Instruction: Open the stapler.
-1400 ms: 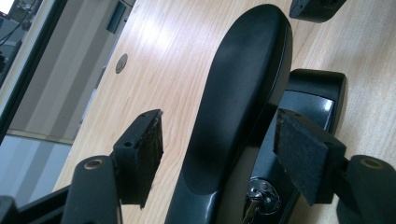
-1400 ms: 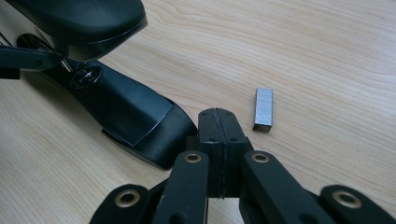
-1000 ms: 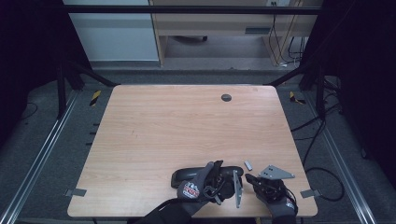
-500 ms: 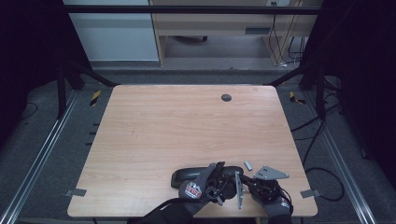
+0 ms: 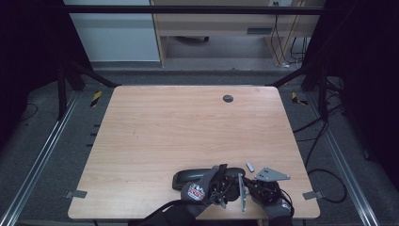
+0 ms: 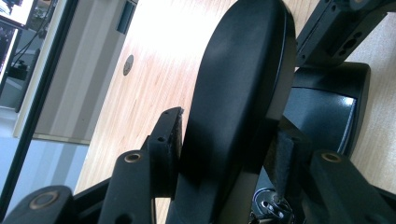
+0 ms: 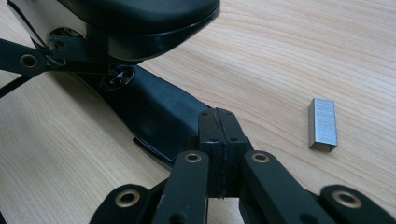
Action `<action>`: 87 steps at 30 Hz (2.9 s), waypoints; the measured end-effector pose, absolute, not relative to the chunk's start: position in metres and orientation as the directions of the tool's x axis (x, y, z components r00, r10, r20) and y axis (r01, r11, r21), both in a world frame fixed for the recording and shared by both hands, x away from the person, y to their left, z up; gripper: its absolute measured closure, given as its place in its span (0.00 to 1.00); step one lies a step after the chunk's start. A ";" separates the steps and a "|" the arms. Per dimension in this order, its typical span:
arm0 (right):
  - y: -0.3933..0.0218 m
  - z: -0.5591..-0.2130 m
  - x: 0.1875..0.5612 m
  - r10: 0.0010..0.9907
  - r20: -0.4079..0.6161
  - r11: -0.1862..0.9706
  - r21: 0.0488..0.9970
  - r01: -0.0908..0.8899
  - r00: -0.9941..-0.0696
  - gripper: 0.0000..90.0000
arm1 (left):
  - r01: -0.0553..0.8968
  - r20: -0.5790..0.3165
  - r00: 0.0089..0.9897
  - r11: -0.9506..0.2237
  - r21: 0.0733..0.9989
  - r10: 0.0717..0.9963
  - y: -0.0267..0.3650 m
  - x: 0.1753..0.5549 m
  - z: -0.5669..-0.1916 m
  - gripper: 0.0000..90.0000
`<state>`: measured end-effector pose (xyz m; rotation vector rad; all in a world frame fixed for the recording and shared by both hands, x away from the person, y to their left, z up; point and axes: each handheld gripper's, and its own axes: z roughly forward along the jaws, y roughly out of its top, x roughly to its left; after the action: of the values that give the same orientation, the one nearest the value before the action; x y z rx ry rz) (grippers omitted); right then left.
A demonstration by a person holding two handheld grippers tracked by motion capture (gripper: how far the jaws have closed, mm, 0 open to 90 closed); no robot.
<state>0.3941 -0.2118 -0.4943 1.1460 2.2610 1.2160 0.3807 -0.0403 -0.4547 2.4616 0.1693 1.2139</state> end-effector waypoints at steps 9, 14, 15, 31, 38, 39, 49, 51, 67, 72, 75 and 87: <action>-0.206 -0.497 0.396 0.766 0.084 0.328 0.801 0.501 -0.637 1.00 | -0.060 0.743 0.611 -0.919 0.389 0.274 -0.041 0.380 -0.455 0.58; -0.204 -0.498 0.397 0.758 0.091 0.334 0.797 0.504 -0.646 1.00 | -0.060 0.742 0.611 -0.919 0.389 0.275 -0.041 0.380 -0.455 0.58; -0.203 -0.498 0.397 0.757 0.092 0.335 0.795 0.505 -0.647 1.00 | -0.059 0.742 0.611 -0.919 0.390 0.275 -0.041 0.380 -0.455 0.58; -0.201 -0.501 0.397 0.756 0.101 0.321 0.803 0.501 -0.647 1.00 | -0.056 0.733 0.607 -0.904 0.423 0.306 -0.037 0.380 -0.449 0.59; -0.201 -0.501 0.397 0.762 0.110 0.311 0.802 0.510 -0.638 1.00 | -0.049 0.722 0.607 -0.891 0.452 0.333 -0.033 0.380 -0.444 0.59; -0.201 -0.501 0.396 0.763 0.110 0.311 0.802 0.511 -0.638 1.00 | -0.050 0.722 0.606 -0.890 0.453 0.334 -0.032 0.380 -0.442 0.59; -0.200 -0.500 0.396 0.769 0.116 0.305 0.797 0.521 -0.629 1.00 | -0.038 0.704 0.598 -0.863 0.504 0.385 -0.023 0.379 -0.430 0.60; -0.200 -0.500 0.396 0.770 0.119 0.303 0.796 0.524 -0.626 1.00 | -0.034 0.697 0.598 -0.856 0.516 0.397 -0.021 0.378 -0.428 0.60; -0.199 -0.499 0.396 0.775 0.133 0.295 0.789 0.539 -0.618 1.00 | -0.013 0.658 0.599 -0.816 0.579 0.457 -0.006 0.379 -0.412 0.62; -0.199 -0.499 0.397 0.774 0.121 0.302 0.792 0.531 -0.621 1.00 | -0.011 0.653 0.595 -0.808 0.590 0.469 -0.003 0.379 -0.409 0.62; -0.199 -0.499 0.397 0.775 0.121 0.303 0.791 0.532 -0.620 1.00 | -0.011 0.650 0.593 -0.803 0.597 0.475 -0.001 0.379 -0.407 0.62; -0.199 -0.499 0.397 0.779 0.125 0.300 0.787 0.540 -0.615 1.00 | 0.008 0.617 0.584 -0.764 0.645 0.527 0.013 0.378 -0.397 0.63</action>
<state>0.3968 -0.1986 -0.4989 1.1987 2.2903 1.2164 0.3778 0.0128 -0.3969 2.2160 0.4240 1.1305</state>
